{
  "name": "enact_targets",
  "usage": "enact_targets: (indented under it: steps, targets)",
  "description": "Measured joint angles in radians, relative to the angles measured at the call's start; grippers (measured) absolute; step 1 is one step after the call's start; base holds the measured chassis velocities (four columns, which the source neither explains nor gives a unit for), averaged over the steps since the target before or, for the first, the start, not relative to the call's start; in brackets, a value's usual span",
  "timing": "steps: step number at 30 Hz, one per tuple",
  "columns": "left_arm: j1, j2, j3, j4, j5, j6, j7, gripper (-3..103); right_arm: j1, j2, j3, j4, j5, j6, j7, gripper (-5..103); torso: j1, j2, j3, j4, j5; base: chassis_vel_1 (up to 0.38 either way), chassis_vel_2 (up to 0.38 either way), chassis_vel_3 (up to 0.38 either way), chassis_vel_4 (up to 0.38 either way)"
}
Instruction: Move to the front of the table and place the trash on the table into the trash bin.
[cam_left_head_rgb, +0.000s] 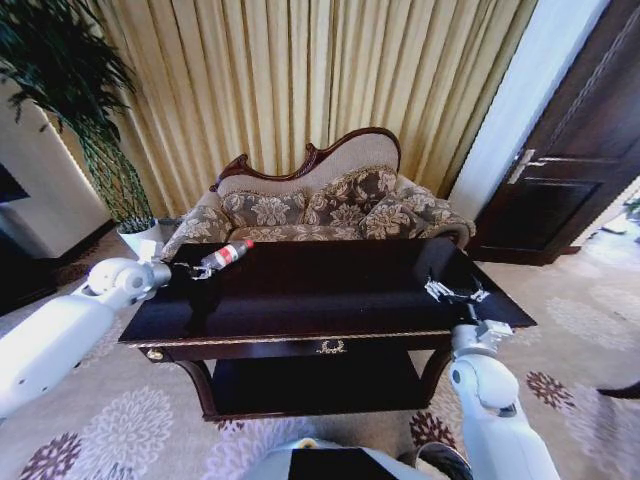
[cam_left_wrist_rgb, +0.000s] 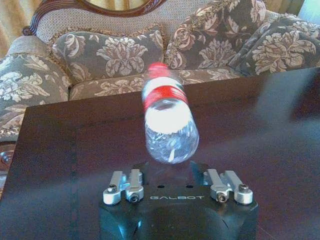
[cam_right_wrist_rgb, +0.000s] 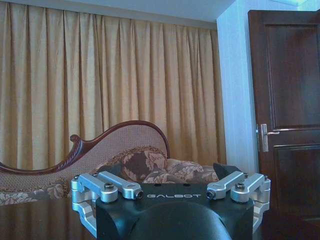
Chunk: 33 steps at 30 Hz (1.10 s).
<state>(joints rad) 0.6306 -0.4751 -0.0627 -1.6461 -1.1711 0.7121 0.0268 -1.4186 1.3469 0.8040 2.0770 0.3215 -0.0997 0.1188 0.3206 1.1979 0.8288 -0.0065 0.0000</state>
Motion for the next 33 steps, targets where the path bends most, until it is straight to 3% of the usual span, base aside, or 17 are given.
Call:
enact_targets:
  steps: [1,5,7,10,15,18,19,20,21,22,25,26,28,29,30,32,33]
  targets:
    - [0.002,0.003,-0.002,-0.001,0.0,0.0,0.004,40,0.002,-0.001,0.0,0.0,0.0,0.0,0.0,100,0.0,0.0,0.0,0.0,0.0001,0.0,0.0,0.0,0.0]
    - [0.008,0.005,-0.007,-0.007,0.005,0.0,0.005,29,0.005,-0.001,-0.002,0.0,0.0,0.0,0.0,100,0.0,0.0,0.0,0.0001,0.0001,0.0,0.0,0.0,0.0]
    - [0.016,0.006,-0.013,-0.023,0.021,0.0,0.006,15,0.007,0.002,-0.007,-0.001,0.0,0.0,0.0,100,0.0,0.0,0.0,0.0,0.0001,0.0,0.0,0.0,0.0]
    - [0.019,0.006,-0.016,-0.03,0.029,0.0,0.007,19,0.007,0.003,-0.009,-0.001,0.0,0.0,0.0,100,0.0,0.0,0.0,0.0,0.0001,0.0,0.0,0.0,0.0]
    - [0.004,-0.018,-0.032,-0.033,0.027,-0.003,-0.012,40,0.007,-0.001,-0.009,-0.001,0.0,0.0,0.0,100,0.0,0.0,0.0,0.0002,0.0,0.0,0.0,0.0,0.0]
    - [-0.01,-0.031,-0.036,-0.025,0.009,-0.011,-0.034,45,0.007,-0.003,-0.008,-0.002,0.001,0.0,0.0,100,0.0,0.0,0.0,0.0001,0.0,0.0,0.0,0.0,0.0]
    - [-0.032,-0.044,-0.037,-0.02,-0.022,-0.012,-0.075,51,0.007,-0.006,-0.007,-0.004,0.001,0.0,0.0,100,0.0,0.0,0.0,-0.0001,0.0,0.0,0.0,0.0,0.0]
    - [-0.084,-0.08,-0.039,-0.005,-0.091,-0.01,-0.199,67,0.01,-0.008,-0.01,-0.009,0.002,0.0,0.0,100,0.0,0.0,0.0,-0.0001,0.0001,0.0,0.0,0.0,0.0]
    - [-0.104,-0.095,-0.036,0.004,-0.115,-0.017,-0.253,72,0.012,-0.008,-0.012,-0.011,0.002,0.0,0.0,100,0.0,0.0,0.0,-0.0002,0.0001,0.0,0.0,0.0,0.0]
    - [-0.104,-0.095,-0.036,0.004,-0.115,-0.017,-0.253,72,0.012,-0.008,-0.012,-0.011,0.002,0.0,0.0,100,0.0,0.0,0.0,-0.0002,0.0001,0.0,0.0,0.0,0.0]
    - [-0.131,-0.131,-0.022,0.009,-0.172,-0.033,-0.409,84,0.017,-0.006,-0.021,-0.018,0.001,0.0,0.0,100,0.0,0.0,0.0,0.0,0.0001,0.0,0.0,0.0,0.0]
    - [-0.131,-0.131,-0.022,0.009,-0.172,-0.033,-0.409,84,0.017,-0.006,-0.021,-0.018,0.001,0.0,0.0,100,0.0,0.0,0.0,0.0,0.0001,0.0,0.0,0.0,0.0]
    - [-0.137,-0.158,-0.017,-0.028,-0.277,-0.035,-0.581,93,0.023,-0.005,-0.027,-0.024,0.0,0.0,0.0,100,0.0,0.0,0.0,0.0003,0.0,0.0,0.0,0.0,0.0]
    - [-0.137,-0.158,-0.017,-0.028,-0.277,-0.035,-0.581,93,0.023,-0.005,-0.027,-0.024,0.0,0.0,0.0,100,0.0,0.0,0.0,0.0003,0.0,0.0,0.0,0.0,0.0]
    - [-0.145,-0.177,-0.012,-0.049,-0.333,-0.032,-0.692,97,0.027,-0.005,-0.031,-0.028,-0.001,0.0,0.0,100,0.0,0.0,0.0,0.0001,0.0001,0.0,0.0,0.0,0.0]
    - [-0.164,-0.209,0.003,-0.053,-0.363,-0.035,-0.791,100,0.031,-0.004,-0.037,-0.033,-0.004,0.0,0.0,100,0.0,0.0,0.0,-0.0001,0.0003,0.0,0.0,0.0,0.0]
    - [-0.164,-0.209,0.003,-0.053,-0.363,-0.035,-0.791,100,0.031,-0.004,-0.037,-0.033,-0.004,0.0,0.0,100,0.0,0.0,0.0,-0.0001,0.0003,0.0,0.0,0.0,0.0]
